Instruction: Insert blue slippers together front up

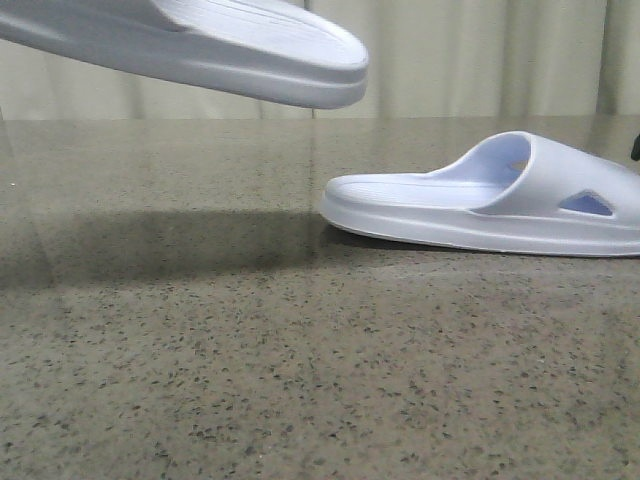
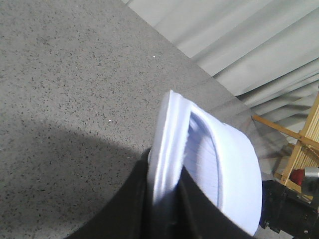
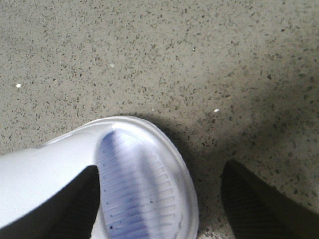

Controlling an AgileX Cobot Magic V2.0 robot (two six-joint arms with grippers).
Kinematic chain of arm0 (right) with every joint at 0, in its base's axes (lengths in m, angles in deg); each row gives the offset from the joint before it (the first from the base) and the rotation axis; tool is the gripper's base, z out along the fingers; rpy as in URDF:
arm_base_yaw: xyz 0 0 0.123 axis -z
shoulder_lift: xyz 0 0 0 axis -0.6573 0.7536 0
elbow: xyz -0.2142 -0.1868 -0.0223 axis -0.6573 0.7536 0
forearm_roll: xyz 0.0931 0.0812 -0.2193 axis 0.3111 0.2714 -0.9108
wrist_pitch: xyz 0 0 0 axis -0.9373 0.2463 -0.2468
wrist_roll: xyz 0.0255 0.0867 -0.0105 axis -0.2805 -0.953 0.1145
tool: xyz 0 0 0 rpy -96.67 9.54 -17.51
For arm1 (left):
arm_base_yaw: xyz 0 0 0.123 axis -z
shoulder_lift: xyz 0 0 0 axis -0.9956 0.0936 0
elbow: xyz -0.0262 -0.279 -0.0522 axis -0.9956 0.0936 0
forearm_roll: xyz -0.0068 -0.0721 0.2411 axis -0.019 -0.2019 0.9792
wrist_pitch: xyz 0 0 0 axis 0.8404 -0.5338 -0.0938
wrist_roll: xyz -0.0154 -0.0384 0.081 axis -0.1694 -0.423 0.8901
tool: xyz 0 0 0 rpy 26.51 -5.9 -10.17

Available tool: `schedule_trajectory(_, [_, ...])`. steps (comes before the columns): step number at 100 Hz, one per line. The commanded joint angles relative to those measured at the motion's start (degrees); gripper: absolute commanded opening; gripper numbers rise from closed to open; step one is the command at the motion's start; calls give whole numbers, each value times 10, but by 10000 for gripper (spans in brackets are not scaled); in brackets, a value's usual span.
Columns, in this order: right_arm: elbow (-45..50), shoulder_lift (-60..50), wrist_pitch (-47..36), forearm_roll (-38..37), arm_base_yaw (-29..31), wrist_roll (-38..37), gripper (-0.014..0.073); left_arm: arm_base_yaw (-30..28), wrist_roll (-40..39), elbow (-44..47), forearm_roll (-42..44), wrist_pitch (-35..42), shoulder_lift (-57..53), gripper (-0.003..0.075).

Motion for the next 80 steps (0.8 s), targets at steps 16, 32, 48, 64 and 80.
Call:
schedule_trajectory(16, [-14,-5,-35,5,0,0,443,5,-4,-22,-26,19,-1,26])
schedule_trajectory(32, [-14,8,-34,6,0,0,443,5,-4,-22,-28,19,-1,26])
schedule_trajectory(48, [-14,11,-35,6,0,0,443,5,-4,-22,-28,19,-1,26])
schedule_trajectory(64, [-14,15,-36,6,0,0,443,5,-4,-22,-29,19,-1,26])
schedule_trajectory(80, [-14,15,-41,6,0,0,443,5,-4,-22,-30,19,-1,26])
